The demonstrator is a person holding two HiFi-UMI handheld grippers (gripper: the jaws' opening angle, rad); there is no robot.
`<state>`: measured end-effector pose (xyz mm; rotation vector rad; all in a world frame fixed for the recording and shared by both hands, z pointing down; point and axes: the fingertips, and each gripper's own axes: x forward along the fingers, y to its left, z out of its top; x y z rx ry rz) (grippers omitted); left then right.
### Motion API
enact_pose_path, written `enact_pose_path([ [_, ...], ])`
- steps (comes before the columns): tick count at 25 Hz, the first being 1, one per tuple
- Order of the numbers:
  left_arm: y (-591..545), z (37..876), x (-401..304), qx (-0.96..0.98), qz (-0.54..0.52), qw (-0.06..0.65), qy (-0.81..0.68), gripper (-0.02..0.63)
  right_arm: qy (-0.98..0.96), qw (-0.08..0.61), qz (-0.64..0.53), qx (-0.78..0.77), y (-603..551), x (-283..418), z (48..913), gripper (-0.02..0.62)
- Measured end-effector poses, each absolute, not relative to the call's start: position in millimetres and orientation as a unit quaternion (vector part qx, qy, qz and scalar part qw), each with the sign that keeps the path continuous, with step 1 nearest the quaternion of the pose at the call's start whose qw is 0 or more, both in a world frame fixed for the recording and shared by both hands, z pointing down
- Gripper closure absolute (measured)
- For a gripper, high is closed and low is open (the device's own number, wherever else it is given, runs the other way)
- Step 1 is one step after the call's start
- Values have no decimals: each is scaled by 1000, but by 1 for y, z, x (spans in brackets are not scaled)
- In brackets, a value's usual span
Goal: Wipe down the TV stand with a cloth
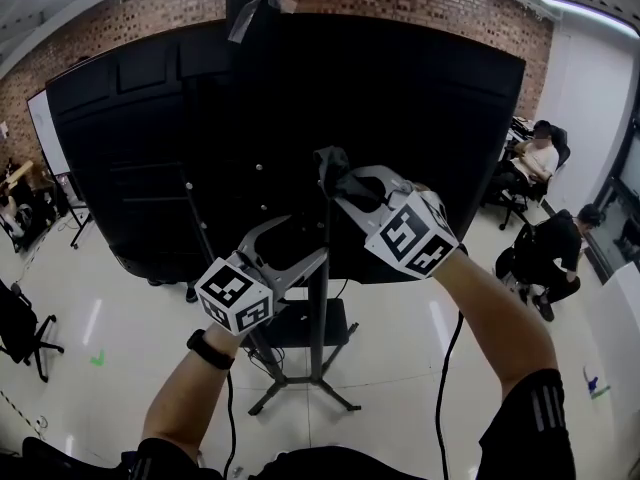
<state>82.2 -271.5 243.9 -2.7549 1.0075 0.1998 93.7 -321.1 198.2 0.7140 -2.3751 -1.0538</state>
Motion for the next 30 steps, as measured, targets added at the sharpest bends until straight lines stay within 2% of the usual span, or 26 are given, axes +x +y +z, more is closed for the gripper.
enact_pose_path([
  [12, -269, 272, 77, -928, 63, 81, 357, 291, -892, 232, -332, 199, -306, 79, 263, 548],
  [22, -269, 304, 75, -929, 55, 54, 362, 291, -918, 192, -281, 204, -308, 86, 281, 548],
  [30, -276, 339, 73, -931, 43, 28, 362, 291, -920, 230, -261, 179, -309, 80, 338, 548],
])
